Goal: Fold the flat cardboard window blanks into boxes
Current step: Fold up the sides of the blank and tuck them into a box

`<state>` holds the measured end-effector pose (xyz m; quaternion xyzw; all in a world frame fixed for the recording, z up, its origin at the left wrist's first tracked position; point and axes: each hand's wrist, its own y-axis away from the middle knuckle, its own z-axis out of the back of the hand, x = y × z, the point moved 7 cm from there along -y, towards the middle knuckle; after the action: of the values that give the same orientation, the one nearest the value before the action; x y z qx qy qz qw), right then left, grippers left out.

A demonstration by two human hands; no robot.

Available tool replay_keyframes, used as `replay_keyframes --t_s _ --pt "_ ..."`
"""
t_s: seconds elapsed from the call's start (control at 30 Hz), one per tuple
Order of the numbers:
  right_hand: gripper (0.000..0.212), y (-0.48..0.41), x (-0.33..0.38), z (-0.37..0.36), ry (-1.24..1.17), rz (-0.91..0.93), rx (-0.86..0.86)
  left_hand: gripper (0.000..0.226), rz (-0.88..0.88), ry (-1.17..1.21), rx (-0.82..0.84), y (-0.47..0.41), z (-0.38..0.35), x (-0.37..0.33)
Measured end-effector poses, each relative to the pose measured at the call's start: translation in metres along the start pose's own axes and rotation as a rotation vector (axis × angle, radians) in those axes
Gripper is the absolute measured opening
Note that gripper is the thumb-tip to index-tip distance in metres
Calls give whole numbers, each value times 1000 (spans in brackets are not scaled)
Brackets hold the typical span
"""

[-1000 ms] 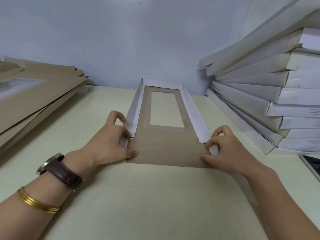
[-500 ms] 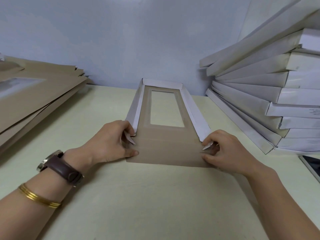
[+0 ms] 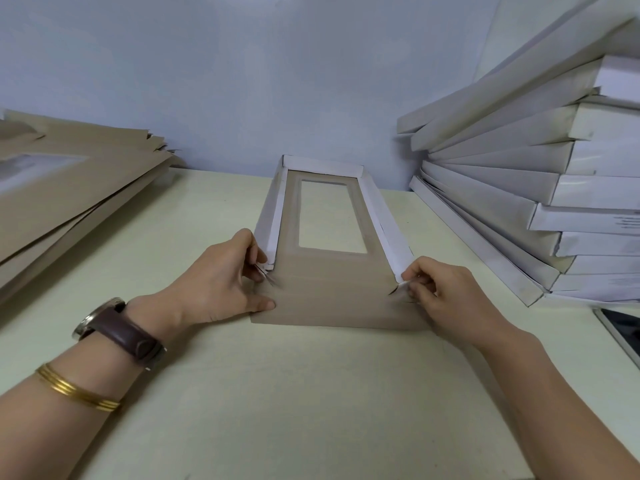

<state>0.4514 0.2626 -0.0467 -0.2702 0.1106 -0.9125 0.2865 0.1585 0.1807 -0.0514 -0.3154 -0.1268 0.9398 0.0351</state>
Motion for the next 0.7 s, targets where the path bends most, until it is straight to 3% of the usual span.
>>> replay_keyframes --t_s 0.33,0.7 --pt "18 1 3 -1 -64 3 -47 33 -30 2 7 0 1 -4" --pt "17 0 7 -1 90 20 -120 44 -79 -76 61 -2 -8 -3"
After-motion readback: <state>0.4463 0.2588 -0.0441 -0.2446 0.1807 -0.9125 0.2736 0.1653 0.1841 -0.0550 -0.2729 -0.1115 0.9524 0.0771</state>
